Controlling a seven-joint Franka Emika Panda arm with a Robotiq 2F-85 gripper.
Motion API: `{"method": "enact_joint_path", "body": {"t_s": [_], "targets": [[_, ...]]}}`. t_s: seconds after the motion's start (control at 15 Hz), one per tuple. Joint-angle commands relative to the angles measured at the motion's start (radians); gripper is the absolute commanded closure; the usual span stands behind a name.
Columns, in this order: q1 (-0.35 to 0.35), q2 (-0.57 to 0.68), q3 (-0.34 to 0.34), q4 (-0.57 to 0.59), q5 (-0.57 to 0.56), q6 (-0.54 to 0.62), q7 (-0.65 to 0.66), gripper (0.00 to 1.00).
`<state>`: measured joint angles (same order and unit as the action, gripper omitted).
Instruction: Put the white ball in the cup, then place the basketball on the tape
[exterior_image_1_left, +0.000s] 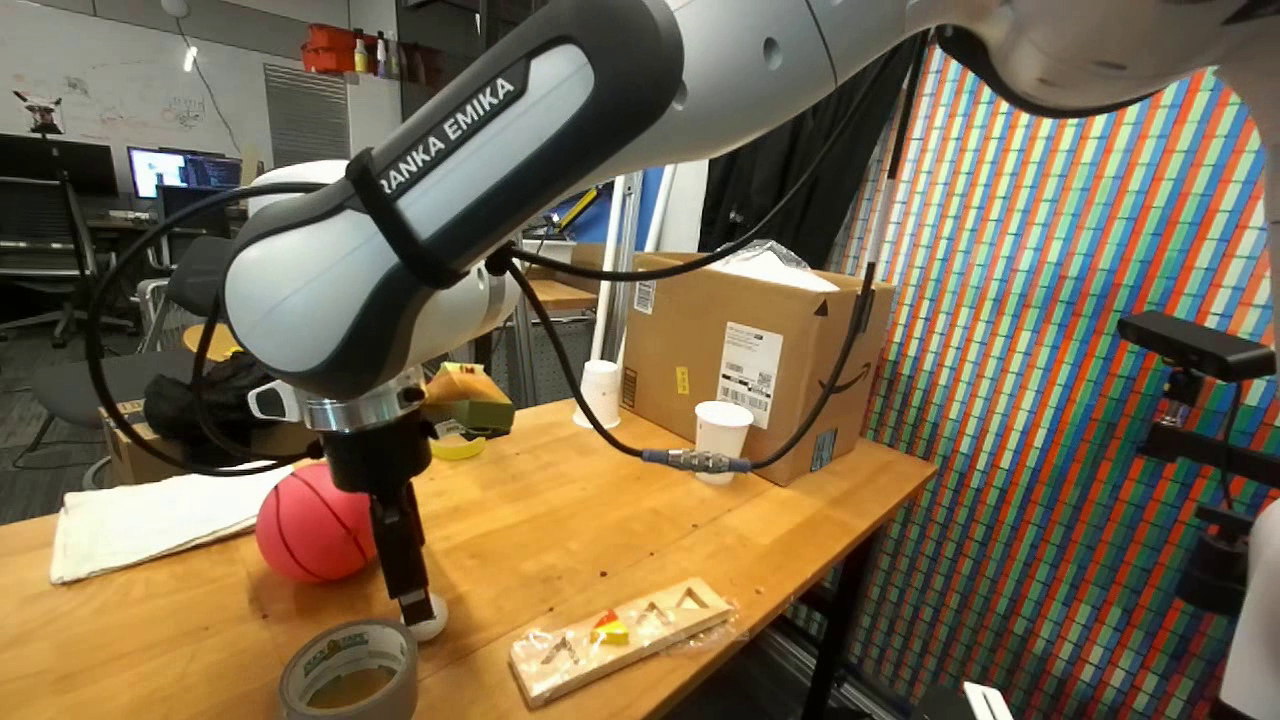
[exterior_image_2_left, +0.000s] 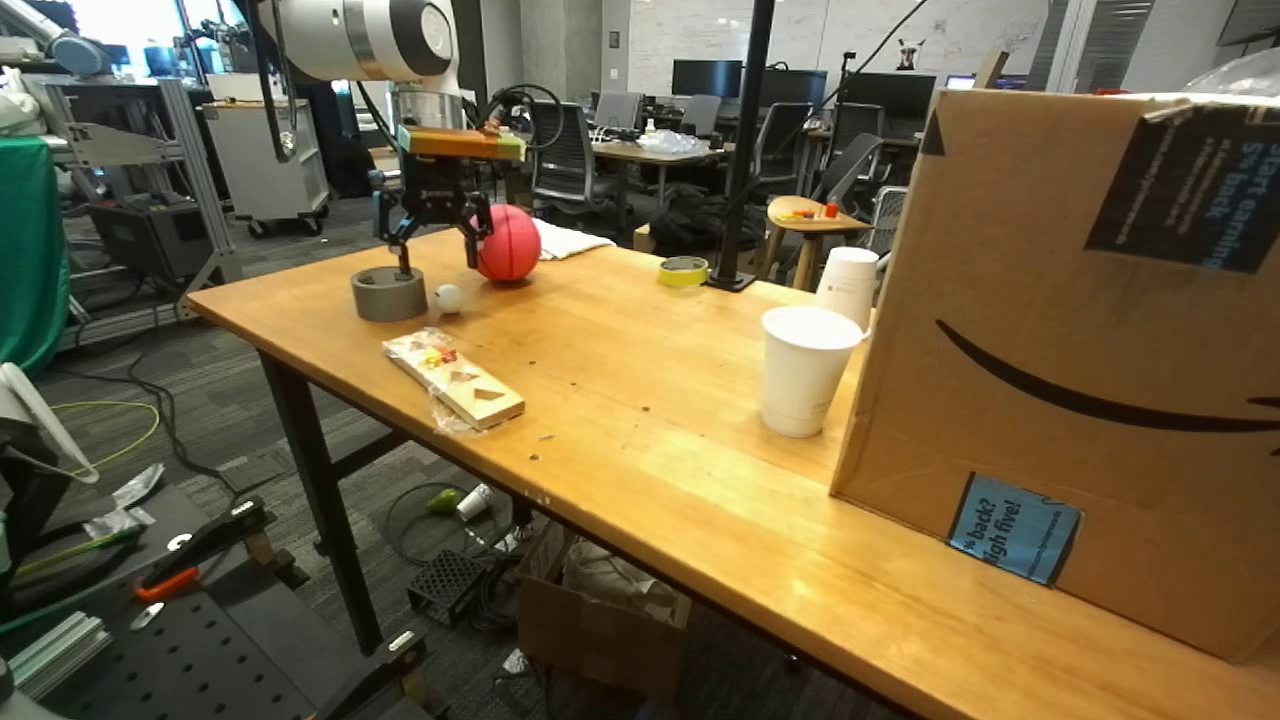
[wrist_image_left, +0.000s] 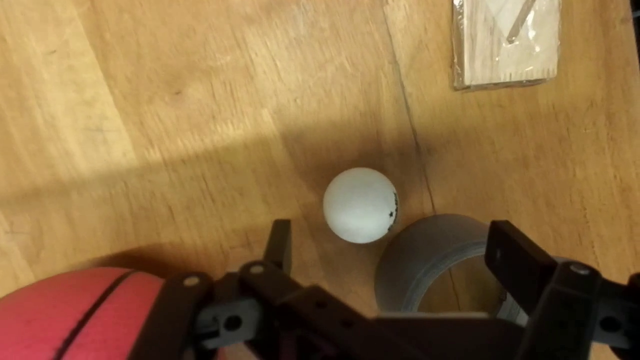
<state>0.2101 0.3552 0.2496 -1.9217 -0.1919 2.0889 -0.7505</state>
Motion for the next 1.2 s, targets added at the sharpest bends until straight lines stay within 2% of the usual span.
{"method": "enact_joint_path", "body": {"t_s": [0.0,1.13], "targets": [[0.003,0.011,0.005,-0.007,-0.014,0.027,0.001,0.0],[-0.001,0.017,0.002,-0.006,-0.032,0.017,-0.026,0.0]]}}
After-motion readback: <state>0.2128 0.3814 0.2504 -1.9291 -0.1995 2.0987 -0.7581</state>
